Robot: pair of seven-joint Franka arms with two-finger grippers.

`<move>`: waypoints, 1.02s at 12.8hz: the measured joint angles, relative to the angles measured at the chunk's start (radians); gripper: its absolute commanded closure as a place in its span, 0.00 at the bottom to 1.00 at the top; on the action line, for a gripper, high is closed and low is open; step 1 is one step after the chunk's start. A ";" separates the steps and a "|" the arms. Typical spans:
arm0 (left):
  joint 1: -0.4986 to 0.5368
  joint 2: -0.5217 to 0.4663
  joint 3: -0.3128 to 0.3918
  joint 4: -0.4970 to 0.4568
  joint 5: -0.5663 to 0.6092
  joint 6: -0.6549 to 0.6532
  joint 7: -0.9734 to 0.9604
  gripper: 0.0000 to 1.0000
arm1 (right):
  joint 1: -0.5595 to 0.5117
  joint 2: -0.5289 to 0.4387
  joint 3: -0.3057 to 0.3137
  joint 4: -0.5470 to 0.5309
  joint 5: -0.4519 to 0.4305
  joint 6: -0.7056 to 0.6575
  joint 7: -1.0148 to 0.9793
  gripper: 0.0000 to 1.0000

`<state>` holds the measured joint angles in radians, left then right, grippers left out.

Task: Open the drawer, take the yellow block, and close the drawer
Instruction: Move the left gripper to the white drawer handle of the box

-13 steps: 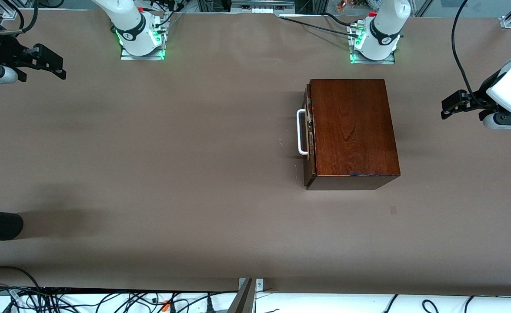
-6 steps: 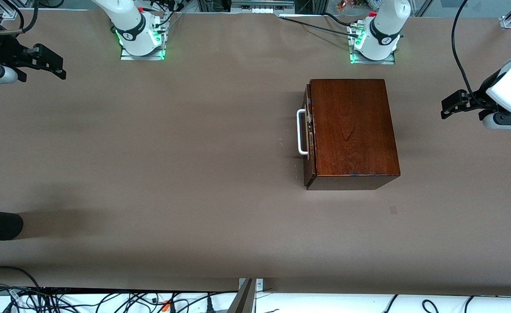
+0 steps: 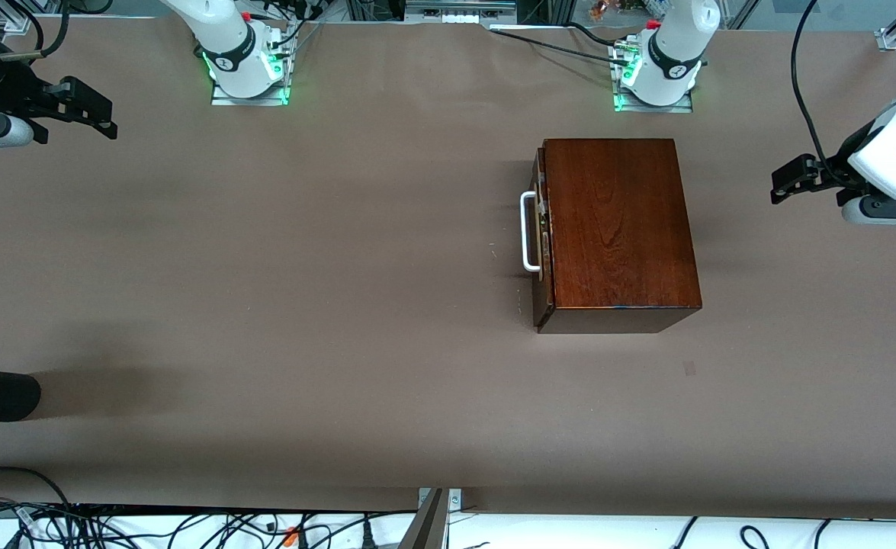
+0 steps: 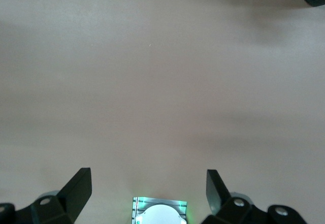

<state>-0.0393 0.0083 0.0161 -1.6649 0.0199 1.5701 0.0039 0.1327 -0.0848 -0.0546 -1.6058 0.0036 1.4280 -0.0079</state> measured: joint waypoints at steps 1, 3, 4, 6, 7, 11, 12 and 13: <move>0.000 0.000 -0.009 0.000 0.000 -0.006 0.000 0.00 | 0.000 0.000 0.002 0.001 0.000 0.000 0.000 0.00; 0.000 0.000 -0.037 0.000 0.000 -0.014 0.000 0.00 | 0.000 0.000 0.003 0.003 0.000 0.000 0.000 0.00; -0.001 0.000 -0.062 0.000 -0.003 -0.016 -0.001 0.00 | 0.000 0.000 0.004 0.004 0.000 0.000 0.000 0.00; -0.002 0.001 -0.136 0.002 -0.013 -0.017 -0.035 0.00 | 0.000 0.000 0.004 0.006 0.000 0.000 0.000 0.00; -0.003 0.000 -0.179 0.008 -0.034 -0.017 -0.065 0.00 | 0.000 0.000 0.005 0.006 0.000 0.000 0.000 0.00; -0.014 0.037 -0.336 0.029 -0.057 -0.012 -0.233 0.00 | 0.000 0.000 0.004 0.009 0.000 0.000 0.000 0.00; -0.025 0.073 -0.366 0.043 -0.057 0.001 -0.286 0.00 | 0.000 0.000 0.004 0.009 0.000 0.000 0.000 0.00; -0.045 0.119 -0.388 0.067 -0.057 0.016 -0.338 0.00 | 0.000 0.000 0.002 0.009 0.000 0.000 0.000 0.00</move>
<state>-0.0843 0.1272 -0.3716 -1.5981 -0.0372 1.5863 -0.3345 0.1327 -0.0849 -0.0525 -1.5964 0.0037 1.4280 -0.0079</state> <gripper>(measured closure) 0.000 0.000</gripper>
